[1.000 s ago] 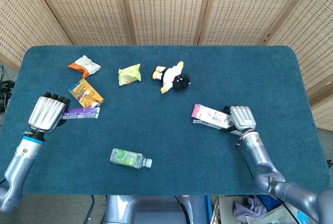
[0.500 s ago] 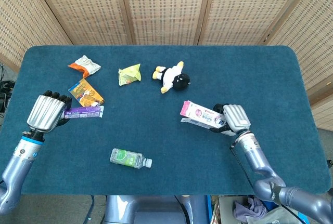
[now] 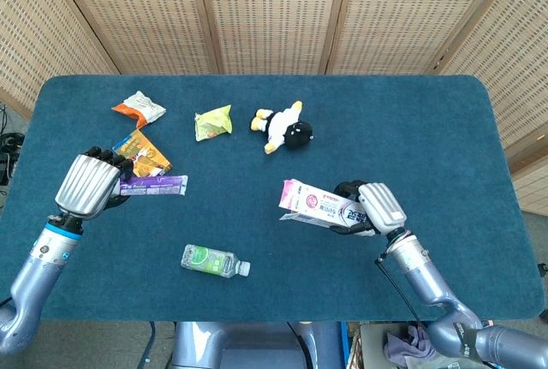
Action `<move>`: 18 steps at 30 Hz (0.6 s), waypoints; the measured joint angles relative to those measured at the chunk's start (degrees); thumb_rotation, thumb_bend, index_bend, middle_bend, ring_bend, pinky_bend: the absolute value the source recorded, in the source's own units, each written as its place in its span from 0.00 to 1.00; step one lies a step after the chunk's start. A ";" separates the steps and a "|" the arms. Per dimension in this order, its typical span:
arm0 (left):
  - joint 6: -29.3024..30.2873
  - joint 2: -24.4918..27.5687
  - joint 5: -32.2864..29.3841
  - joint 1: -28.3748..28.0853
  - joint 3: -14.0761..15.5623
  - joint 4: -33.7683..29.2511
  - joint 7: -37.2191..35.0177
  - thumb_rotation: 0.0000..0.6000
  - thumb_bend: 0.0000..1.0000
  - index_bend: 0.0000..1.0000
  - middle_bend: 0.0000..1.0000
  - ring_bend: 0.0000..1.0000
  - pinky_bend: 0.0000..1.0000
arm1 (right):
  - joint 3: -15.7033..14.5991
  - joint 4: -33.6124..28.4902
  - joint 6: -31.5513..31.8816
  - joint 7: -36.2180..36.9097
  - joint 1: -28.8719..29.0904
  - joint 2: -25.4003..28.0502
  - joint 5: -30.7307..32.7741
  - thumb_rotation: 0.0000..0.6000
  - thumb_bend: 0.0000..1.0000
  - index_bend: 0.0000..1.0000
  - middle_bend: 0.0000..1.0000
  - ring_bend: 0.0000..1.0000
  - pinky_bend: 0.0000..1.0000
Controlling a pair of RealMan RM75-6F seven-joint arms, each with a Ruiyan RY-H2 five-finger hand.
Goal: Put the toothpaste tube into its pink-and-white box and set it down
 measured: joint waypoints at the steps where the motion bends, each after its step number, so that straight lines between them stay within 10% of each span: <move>1: -0.15 0.08 0.01 -0.12 -0.07 -0.58 0.10 1.00 0.24 0.77 0.67 0.55 0.50 | -0.27 -0.02 0.24 0.32 -0.12 -0.03 -0.33 1.00 0.04 0.66 0.57 0.44 0.51; 18: -8.14 2.44 -9.69 -4.44 -2.77 -16.18 3.80 1.00 0.24 0.77 0.67 0.55 0.50 | -0.17 1.07 -0.25 -0.14 1.23 -2.81 -0.02 1.00 0.04 0.66 0.57 0.44 0.51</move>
